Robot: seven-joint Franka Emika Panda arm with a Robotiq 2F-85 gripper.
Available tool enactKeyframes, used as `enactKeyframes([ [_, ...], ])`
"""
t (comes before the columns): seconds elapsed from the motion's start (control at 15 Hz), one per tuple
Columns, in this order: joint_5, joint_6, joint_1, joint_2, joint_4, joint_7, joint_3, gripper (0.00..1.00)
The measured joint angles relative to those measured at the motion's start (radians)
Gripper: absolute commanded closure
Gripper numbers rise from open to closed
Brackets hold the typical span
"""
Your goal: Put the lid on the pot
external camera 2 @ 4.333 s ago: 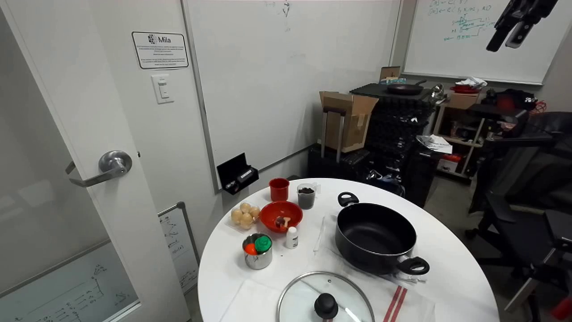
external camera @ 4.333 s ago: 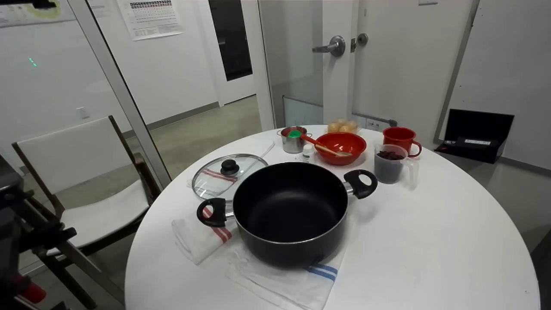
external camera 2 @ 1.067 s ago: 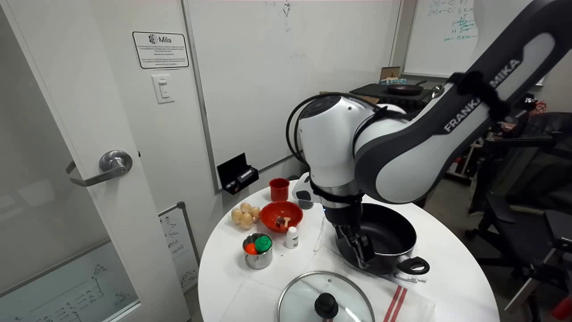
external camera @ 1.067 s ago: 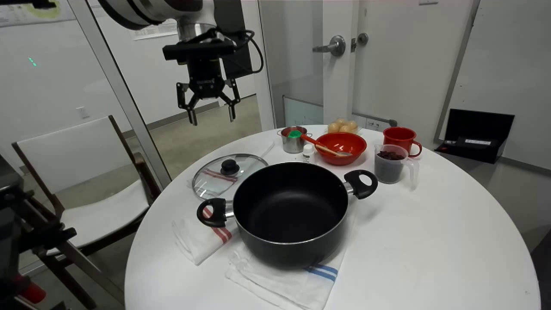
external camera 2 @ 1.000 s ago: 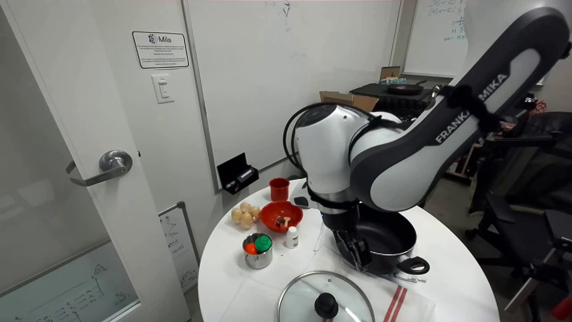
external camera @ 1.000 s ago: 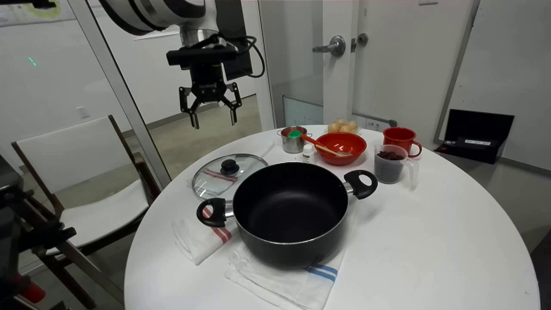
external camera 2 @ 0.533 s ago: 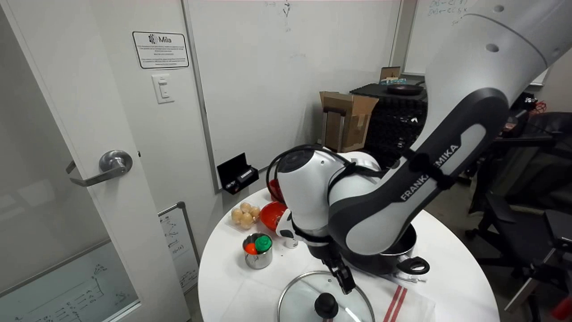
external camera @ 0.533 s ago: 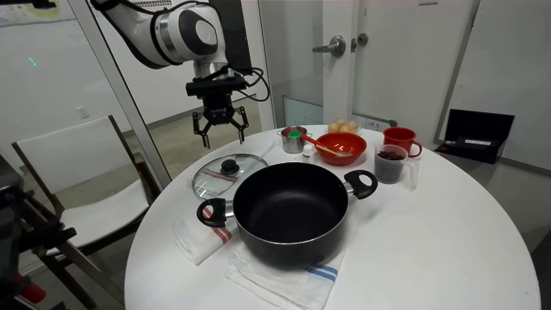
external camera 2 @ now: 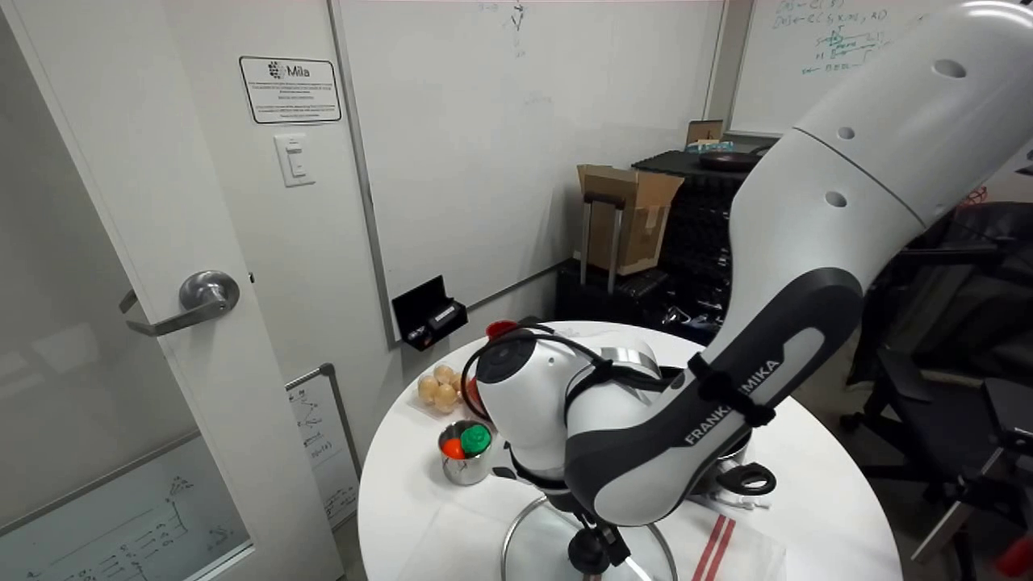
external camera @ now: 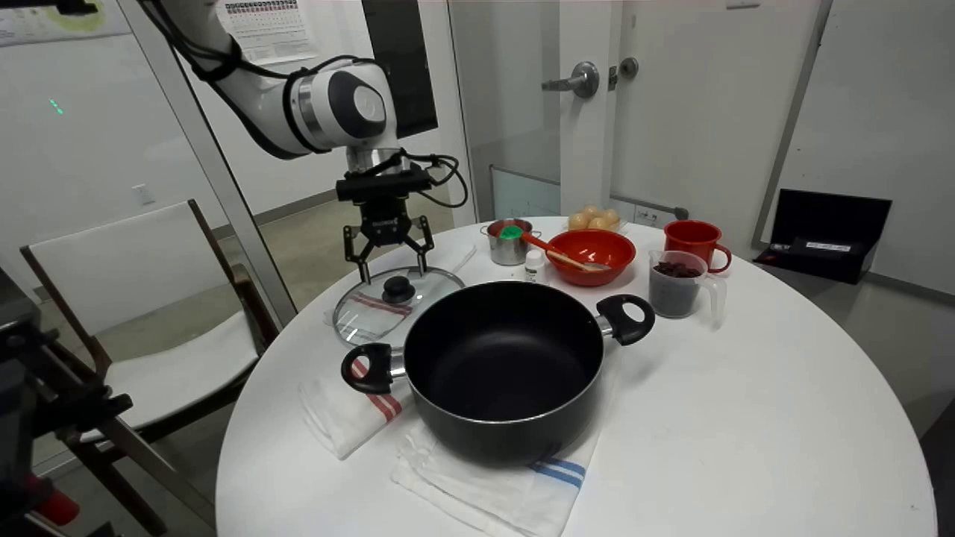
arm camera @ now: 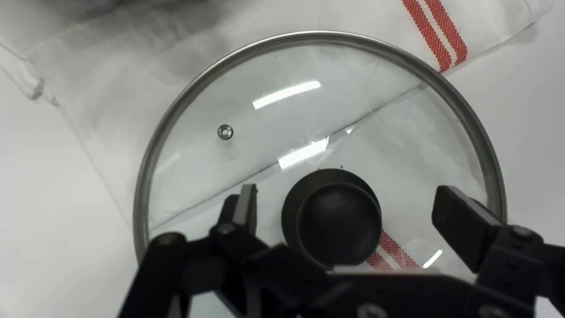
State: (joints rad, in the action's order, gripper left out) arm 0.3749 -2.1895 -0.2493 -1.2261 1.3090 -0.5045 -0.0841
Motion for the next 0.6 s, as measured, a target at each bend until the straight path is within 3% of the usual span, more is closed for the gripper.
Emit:
enactKeyframes([
  [0.6,0.000,0.085,-0.009,-0.090,-0.141,-0.011,-0.003,0.00],
])
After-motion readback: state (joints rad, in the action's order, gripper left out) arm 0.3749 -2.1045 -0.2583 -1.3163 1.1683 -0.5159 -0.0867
